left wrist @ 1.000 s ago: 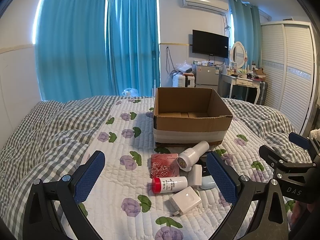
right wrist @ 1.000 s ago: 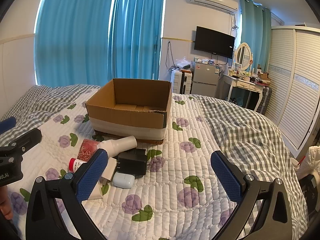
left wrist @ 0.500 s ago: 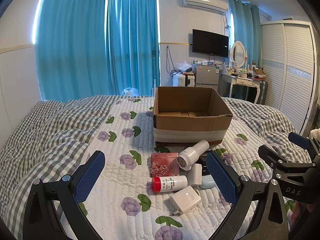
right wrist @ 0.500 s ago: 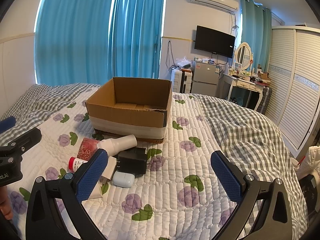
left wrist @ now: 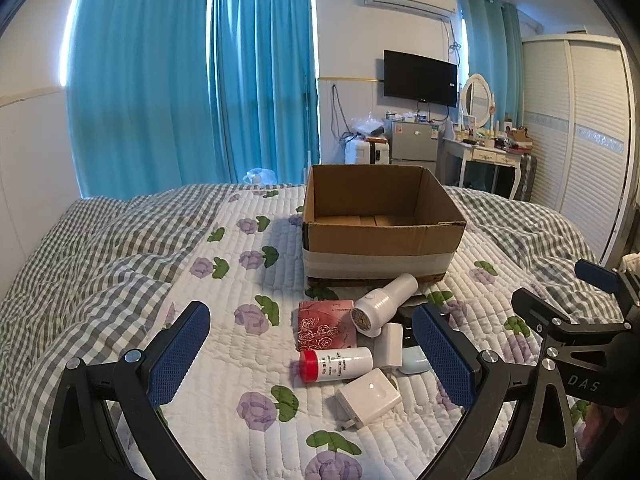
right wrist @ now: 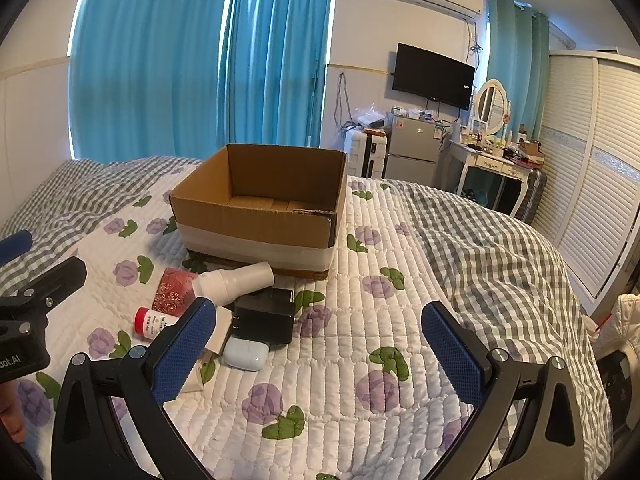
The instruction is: Organize rigid objects
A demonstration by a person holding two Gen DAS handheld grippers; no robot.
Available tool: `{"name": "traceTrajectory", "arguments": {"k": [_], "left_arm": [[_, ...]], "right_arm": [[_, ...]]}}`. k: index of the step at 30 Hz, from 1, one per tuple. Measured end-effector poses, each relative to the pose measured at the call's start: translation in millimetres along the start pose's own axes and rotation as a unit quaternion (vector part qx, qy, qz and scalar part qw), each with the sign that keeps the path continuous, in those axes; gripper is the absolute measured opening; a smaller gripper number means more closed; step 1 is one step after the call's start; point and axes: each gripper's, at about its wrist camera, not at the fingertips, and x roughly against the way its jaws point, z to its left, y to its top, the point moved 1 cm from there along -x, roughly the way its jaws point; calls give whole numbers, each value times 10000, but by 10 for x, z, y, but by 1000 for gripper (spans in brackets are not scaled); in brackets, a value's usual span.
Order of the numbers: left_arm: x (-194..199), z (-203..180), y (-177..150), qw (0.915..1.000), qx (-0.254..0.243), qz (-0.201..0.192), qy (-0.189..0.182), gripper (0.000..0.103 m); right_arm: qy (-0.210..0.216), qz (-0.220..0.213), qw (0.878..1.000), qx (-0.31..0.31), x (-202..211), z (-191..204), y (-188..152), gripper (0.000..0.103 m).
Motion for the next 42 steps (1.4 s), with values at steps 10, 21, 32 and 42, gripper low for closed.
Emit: {"name": "traceTrajectory", "arguments": {"k": [10,21,32,42], "left_arm": [[-439,11,-53,9965,-47,804,221,100],[-1029,-375,-581,9729,-241,2237,-535,90],[-1081,-465,-749,9681,-267,2419,-600,70],[-746,35,-338,9854,-6,1699,-109,70]], "right_arm": [[-85,261,9995,147,-190,-74,90,103],[81,1009,9949,-41,-572,-109,-239,103],[55,1172,9931,-94,-648,-130,-278,103],[637,1539,9858,214,-911,271,-320,99]]}}
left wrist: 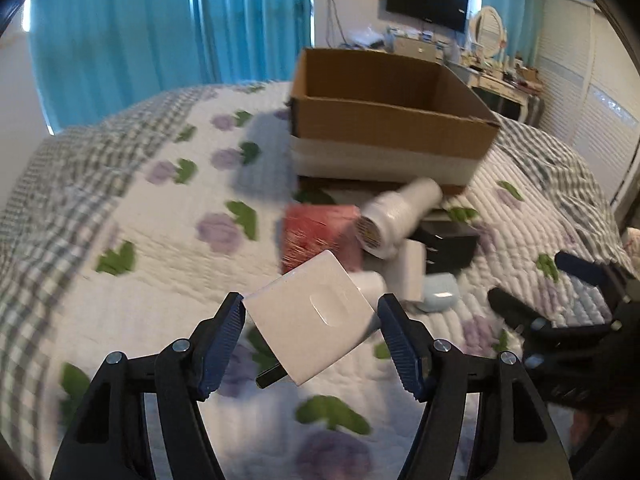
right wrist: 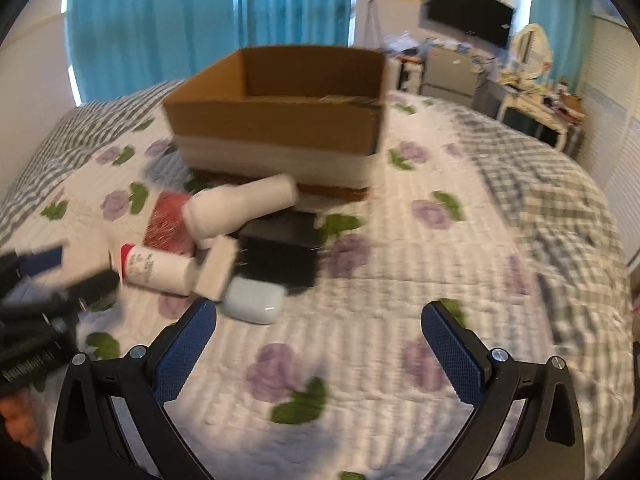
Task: Organize rigid objects
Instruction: 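Grasp the white square charger with the left tool while the right tool grasps the light blue earbud case, then carry the charger with the left tool into the box while the right tool drops the earbud case in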
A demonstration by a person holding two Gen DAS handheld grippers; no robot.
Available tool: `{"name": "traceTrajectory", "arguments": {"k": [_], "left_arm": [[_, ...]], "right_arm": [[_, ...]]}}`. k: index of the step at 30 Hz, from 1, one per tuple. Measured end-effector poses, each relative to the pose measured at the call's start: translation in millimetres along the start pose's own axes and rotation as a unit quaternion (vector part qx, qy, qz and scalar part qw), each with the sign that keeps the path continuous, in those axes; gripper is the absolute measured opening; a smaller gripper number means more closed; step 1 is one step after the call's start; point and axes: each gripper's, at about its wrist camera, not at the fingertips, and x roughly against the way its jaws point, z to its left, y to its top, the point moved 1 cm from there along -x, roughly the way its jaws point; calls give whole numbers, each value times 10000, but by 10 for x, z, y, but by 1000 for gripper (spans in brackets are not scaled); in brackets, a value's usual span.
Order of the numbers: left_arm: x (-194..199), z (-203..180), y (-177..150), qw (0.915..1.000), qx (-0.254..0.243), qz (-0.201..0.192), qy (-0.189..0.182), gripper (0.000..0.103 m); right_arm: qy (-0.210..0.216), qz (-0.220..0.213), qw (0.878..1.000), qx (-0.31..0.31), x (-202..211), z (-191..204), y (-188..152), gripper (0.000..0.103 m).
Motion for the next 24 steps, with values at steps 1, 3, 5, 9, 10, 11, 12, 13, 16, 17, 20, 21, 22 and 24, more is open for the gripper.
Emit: {"name": "traceTrajectory", "arguments": {"k": [1,3,5,9,10,11,12,13,16,17,20,21,22,24], "left_arm": [[-16,33,6,10000,44,15,17,70],[-53,91,16,9999,146,78,-32,70],[-79,127,-7,9997,193,109,-65,70],[-148,184,-33,9994,270,167,-121,70],[-160,192,-42,9993,284,186,-126,70],[-181,200,-49,9992,298,221,-126,70],[-187,206,-60,9992,298,238,-120,70],[-190,206,-65,9992,291,250,-115,70],[-143,196,-68,9993,258,207,-147,70],[-122,186,-64,9994,247,187,-153,70],[-23,134,-30,9996,172,105,-179,70],[18,115,-12,9996,155,72,-203,70],[64,102,11,9996,149,33,-240,70],[198,65,99,9991,128,-78,-399,70]], "right_arm": [[36,92,9999,92,-83,60,4,96],[111,309,9993,187,-277,156,9,81],[190,536,9982,177,-468,227,5,75],[331,753,9964,192,-721,338,28,61],[302,805,9960,221,-785,359,33,60],[275,906,9953,222,-866,373,28,60],[266,931,9951,196,-917,375,20,56],[317,892,9954,173,-919,375,16,54],[360,850,9956,168,-811,395,-20,52],[429,803,9957,167,-744,398,-48,52],[507,690,9962,133,-503,383,-121,52],[506,629,9967,130,-414,382,-133,52],[492,537,9973,115,-315,351,-122,52],[465,343,9983,17,-111,281,-54,52]]}}
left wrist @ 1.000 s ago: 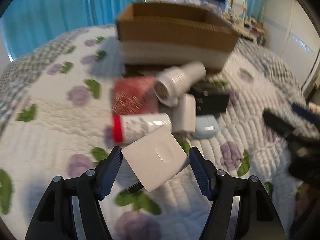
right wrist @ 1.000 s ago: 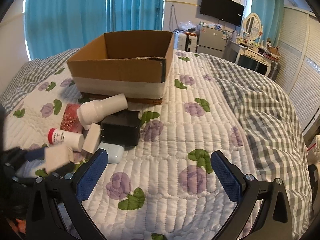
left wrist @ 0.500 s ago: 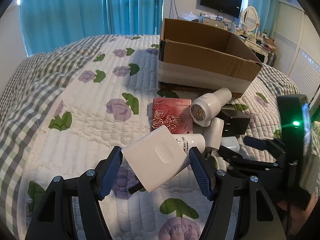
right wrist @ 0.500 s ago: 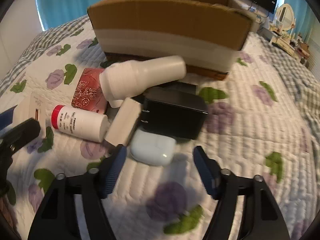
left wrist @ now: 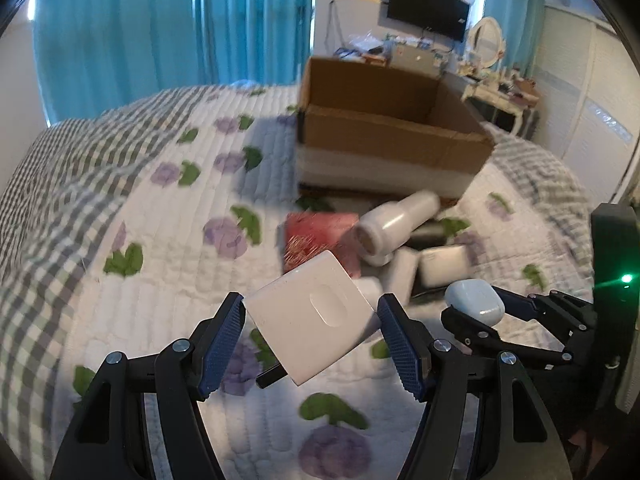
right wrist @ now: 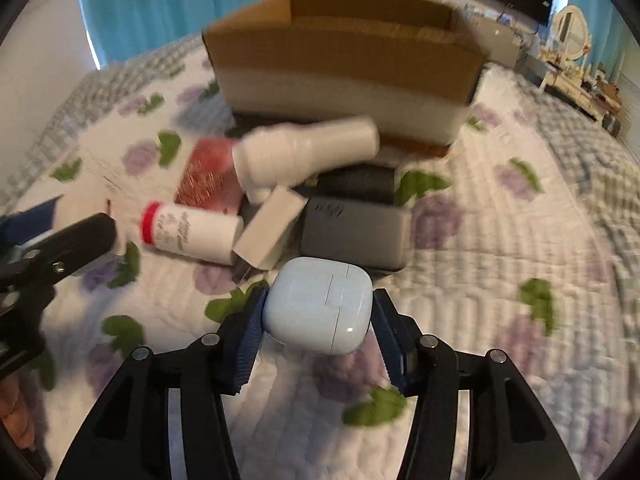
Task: Organize rigid objects
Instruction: 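Carry the charger with the left tool into the box while the right tool drops the earbud case in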
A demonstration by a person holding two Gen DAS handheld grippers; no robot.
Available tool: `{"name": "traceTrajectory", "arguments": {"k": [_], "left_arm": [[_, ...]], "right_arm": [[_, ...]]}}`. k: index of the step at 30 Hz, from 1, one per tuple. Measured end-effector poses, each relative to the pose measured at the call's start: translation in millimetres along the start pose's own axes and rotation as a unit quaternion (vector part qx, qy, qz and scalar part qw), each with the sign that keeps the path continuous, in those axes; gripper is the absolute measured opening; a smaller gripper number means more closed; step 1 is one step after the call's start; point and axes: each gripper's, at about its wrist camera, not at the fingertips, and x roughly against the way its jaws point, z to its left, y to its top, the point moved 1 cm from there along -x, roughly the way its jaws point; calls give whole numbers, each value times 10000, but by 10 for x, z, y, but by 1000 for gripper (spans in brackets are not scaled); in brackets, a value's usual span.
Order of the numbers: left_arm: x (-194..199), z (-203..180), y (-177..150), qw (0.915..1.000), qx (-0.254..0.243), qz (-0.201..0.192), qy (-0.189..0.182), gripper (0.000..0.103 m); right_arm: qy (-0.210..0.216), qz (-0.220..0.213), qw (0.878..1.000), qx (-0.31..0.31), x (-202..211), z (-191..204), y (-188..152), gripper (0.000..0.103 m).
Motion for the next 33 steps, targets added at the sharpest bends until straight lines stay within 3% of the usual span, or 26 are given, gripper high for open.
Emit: {"name": "traceTrajectory", "arguments": {"k": [4,9,13,16,19,22,27,31,33], "left_arm": [[259,-103,326,9992,-178,-299,-197,70],[397,-233,881,9953,-470,-760,-377,70],[202,-326,1371,9929,-712,-922,-242,70],[-68,-315,1688,9938,-622,-826,-397,70],[-459,-361,2007,9947,-699,-699,-295,70],[-771,-410,2143,9944,-804,-613,-321,70],[-1418,-449,2135,9962,-842,-71,-204,69],[-1545,-461,1987,9953,-952,-49,-164,70],[-1523,-461,1964,9948,-992,-185,-129,80]], "right_arm": [[-94,-449,9989,86,450,-72,270,52],[-151,-1116,9934,229,962,-176,859,52],[-136,-1420,9895,234,1096,-319,1281,52],[-216,-1553,9871,319,1015,-398,1615,52],[-324,-1623,9856,356,910,-501,1842,52],[-291,-1620,9861,233,727,-616,2040,52],[-287,-1414,9894,159,339,-749,2158,52],[-309,-1261,9914,189,108,-793,2113,52],[-307,-1238,9917,179,46,-837,2103,52]]}}
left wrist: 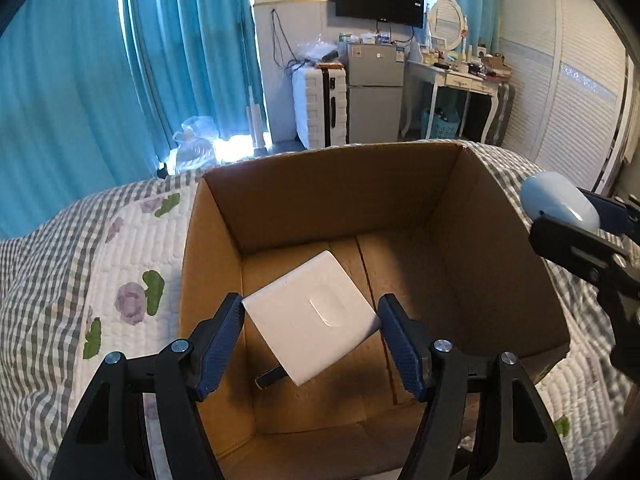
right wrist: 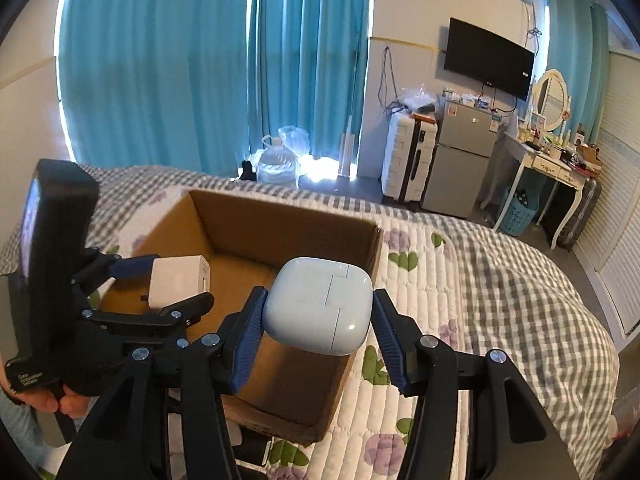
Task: Organize rigid objects
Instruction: 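Carry the charger with the left tool into the box while the right tool drops the earbud case in, then move the left tool down to the red-capped white bottle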
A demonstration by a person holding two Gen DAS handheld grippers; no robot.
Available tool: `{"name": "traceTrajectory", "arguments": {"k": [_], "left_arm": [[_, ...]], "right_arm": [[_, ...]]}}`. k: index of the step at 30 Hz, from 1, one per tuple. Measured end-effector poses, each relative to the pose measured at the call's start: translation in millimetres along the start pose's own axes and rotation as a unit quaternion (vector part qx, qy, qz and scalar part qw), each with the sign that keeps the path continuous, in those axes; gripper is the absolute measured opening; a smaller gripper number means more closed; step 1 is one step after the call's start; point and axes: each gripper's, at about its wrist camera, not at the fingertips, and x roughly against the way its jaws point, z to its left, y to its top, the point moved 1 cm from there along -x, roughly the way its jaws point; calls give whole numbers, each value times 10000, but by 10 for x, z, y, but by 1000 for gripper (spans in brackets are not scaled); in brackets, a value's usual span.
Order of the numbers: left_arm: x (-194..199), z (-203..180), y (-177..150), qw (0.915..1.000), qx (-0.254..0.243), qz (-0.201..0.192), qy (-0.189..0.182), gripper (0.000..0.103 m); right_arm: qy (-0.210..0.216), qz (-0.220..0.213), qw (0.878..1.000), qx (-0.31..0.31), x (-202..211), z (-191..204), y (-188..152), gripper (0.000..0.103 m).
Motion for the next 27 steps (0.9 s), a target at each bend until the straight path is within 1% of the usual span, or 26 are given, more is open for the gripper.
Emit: {"name": "traceTrajectory", "arguments": {"k": [1,2,4,6,8,11,12,13,14,15,16,19,21,23,25,27], "left_arm": [[41,1,-18,9999,-28,-123,34,89],[104,4,-16,9993,-79,-342,92,101],[175,39,-3,9983,-112,-567,110,103],[187,132,34,9986,-15,-522,40,103],[197,252,60,9987,199,-475,-17,103],[275,373,52,9978,412,-516,25,103],[337,416,45,9973,464,-568,19,103],[374,430,41,9971,480,-588,9,103],[446,452,31,9970,484,-605,11,103],[501,460,23,9969,478,-627,24,103],[558,462,16,9968,468,-643,42,103],[841,445,-38,9963,443,-733,95,103],[1068,419,-112,9957,458,-794,142,103],[1297,388,-214,9951,490,-841,163,103],[1529,358,-346,9939,587,-876,332,103],[1659,332,-482,9938,666,-808,363,103]], "right_arm": [[12,3,10000,-13,-24,-16,5,52],[30,-3,10000,-15,-42,-32,9,52],[22,-35,10000,-21,-66,-83,30,52],[0,-77,10000,-60,-117,-120,84,53],[27,-74,9999,-120,-170,-128,110,53],[51,-81,9998,-160,-281,-102,163,53],[61,-76,9998,-150,-299,-75,165,60],[50,-113,9998,-142,-280,-36,150,69],[-11,-195,9997,-161,-236,-3,140,88],[-64,-271,9995,-179,-176,36,119,92],[-73,-331,9992,-190,-88,61,104,92],[-92,-319,9992,-220,153,115,79,92],[-180,-345,9990,-214,372,140,51,92],[-263,-378,9988,-175,627,158,15,93],[-298,-432,9985,-146,875,188,-44,94],[-334,-375,9987,-118,1098,252,-161,94]]}}
